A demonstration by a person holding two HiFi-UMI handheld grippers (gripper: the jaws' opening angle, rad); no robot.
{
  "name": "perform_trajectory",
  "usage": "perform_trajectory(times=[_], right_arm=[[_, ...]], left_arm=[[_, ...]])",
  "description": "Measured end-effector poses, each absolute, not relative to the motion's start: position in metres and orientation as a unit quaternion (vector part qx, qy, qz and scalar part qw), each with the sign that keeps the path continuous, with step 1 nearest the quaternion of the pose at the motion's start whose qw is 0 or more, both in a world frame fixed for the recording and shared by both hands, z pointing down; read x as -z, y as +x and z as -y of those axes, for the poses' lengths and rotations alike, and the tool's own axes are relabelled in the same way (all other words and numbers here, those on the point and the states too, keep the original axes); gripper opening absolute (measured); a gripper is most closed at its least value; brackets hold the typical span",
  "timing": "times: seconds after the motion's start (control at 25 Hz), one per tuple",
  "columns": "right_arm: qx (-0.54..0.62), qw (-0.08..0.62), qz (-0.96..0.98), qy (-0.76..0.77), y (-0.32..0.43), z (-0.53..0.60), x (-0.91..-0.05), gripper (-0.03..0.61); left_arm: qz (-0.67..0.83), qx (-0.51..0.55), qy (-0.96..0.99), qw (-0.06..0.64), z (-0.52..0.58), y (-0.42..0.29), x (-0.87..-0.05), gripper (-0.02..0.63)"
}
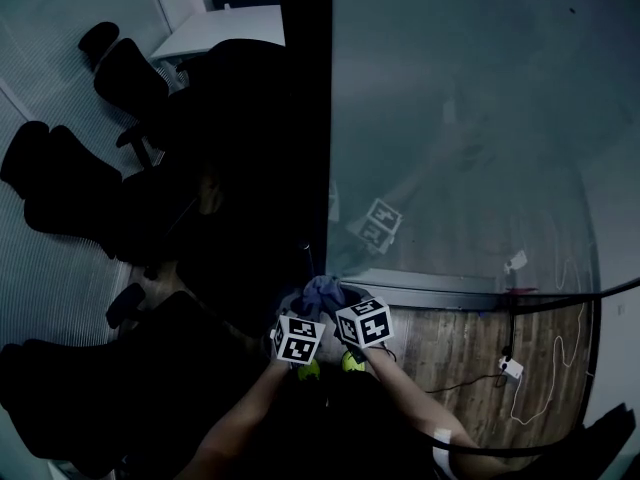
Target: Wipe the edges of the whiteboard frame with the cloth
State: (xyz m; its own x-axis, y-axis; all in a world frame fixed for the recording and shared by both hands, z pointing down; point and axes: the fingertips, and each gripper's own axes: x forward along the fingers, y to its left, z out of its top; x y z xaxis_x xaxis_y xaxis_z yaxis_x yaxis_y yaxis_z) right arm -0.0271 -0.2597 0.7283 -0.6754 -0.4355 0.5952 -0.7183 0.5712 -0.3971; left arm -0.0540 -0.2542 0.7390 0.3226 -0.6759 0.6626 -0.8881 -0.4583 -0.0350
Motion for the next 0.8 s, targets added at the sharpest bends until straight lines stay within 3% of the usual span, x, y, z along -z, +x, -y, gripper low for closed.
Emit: perform_trajectory(times=[0.36, 0.8], right_arm=[[-0.420, 0.159, 0.824, 0.346, -0.029, 0.275, -0.730, 0.098], [-0.401, 0.183, 0.820, 0.364, -0.028, 0.274, -0.719, 0.098]], left_arm=[[0.489, -0.307, 0.792, 0.199, 0.268, -0.059, -0.736, 0.028], [0.487, -0.302, 0.797, 0.191, 0.268, -0.057, -0.726, 0.028]])
